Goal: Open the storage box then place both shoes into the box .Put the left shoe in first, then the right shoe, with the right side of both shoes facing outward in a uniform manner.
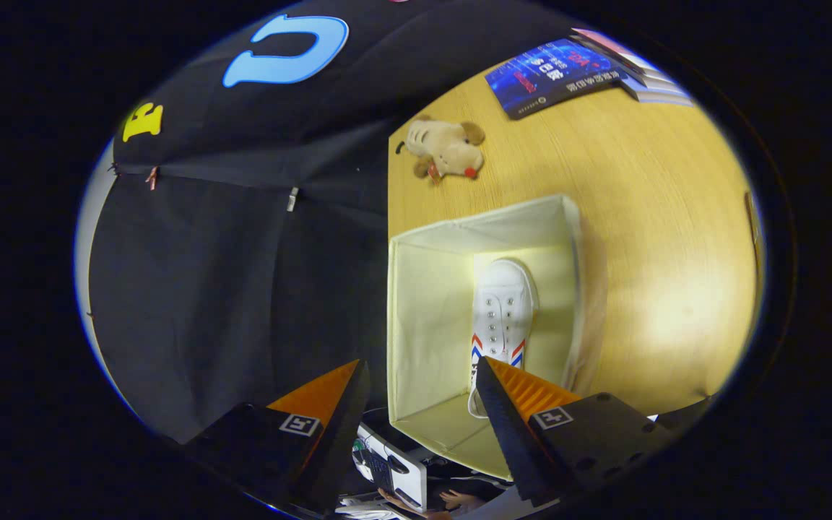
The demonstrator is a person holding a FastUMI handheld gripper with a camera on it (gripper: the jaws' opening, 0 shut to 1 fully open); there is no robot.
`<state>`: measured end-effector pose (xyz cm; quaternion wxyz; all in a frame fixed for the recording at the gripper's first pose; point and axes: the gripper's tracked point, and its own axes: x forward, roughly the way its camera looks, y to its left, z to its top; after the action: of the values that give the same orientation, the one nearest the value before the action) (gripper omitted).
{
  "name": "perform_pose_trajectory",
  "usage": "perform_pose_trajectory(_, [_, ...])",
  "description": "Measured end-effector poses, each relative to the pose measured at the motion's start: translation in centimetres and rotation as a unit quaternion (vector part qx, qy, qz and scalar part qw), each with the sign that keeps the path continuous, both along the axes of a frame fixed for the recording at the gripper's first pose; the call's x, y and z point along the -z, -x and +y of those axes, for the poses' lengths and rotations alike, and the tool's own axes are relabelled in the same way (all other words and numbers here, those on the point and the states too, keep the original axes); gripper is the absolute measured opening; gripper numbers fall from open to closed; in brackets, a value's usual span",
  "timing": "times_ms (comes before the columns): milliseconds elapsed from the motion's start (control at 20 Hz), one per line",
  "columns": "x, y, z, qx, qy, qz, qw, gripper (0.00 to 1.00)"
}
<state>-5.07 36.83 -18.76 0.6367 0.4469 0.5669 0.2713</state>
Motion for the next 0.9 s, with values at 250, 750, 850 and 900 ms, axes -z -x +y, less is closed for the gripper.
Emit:
perform_pose_trajectory(250, [1.4,-1.9,-11.1,0.034,0.058,-0.071,0.995,0.91])
perform_pose_trajectory(750, [16.7,2.8,-35.4,0.055,0.297,-0.009,0.953,0.91])
perform_pose_trajectory(850, [19.8,4.6,-37.3,0.046,0.308,0.023,0.950,0.90])
perform_pose_trajectory(900, [21.1,5.3,-38.1,0.044,0.311,0.038,0.949,0.90])
